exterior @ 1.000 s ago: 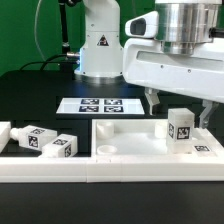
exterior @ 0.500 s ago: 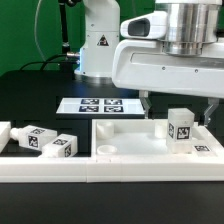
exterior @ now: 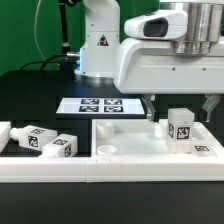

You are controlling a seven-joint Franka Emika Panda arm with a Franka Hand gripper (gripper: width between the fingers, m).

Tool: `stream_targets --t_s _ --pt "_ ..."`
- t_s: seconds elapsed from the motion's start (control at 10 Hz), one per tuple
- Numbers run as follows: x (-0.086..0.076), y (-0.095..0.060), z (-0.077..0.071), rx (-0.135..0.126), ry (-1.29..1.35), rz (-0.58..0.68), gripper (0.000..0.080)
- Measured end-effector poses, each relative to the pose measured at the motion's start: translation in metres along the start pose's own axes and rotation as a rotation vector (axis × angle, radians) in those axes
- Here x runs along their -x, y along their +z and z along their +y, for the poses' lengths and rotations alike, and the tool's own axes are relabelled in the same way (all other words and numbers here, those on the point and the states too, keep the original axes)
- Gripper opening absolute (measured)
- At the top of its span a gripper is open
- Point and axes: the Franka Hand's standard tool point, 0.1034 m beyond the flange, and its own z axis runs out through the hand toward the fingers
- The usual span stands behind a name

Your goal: Assemble one leg

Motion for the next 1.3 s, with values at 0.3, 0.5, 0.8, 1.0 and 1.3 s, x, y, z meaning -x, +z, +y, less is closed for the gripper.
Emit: stream_targets --t_s 0.3,0.5,0.8,1.0,1.3 --pt "0.000 0.000 0.000 0.000 0.038 0.000 0.0385" --pt "0.000 0.000 0.000 -0.002 0.141 0.000 0.0288" --pt "0.001 0.000 0.000 -0.004 0.428 -0.002 0.0288" --pt "0.006 0.000 0.003 -0.013 0.676 0.009 0.0288" --pt "0.011 0.001 0.014 -0.035 0.928 0.039 0.0288"
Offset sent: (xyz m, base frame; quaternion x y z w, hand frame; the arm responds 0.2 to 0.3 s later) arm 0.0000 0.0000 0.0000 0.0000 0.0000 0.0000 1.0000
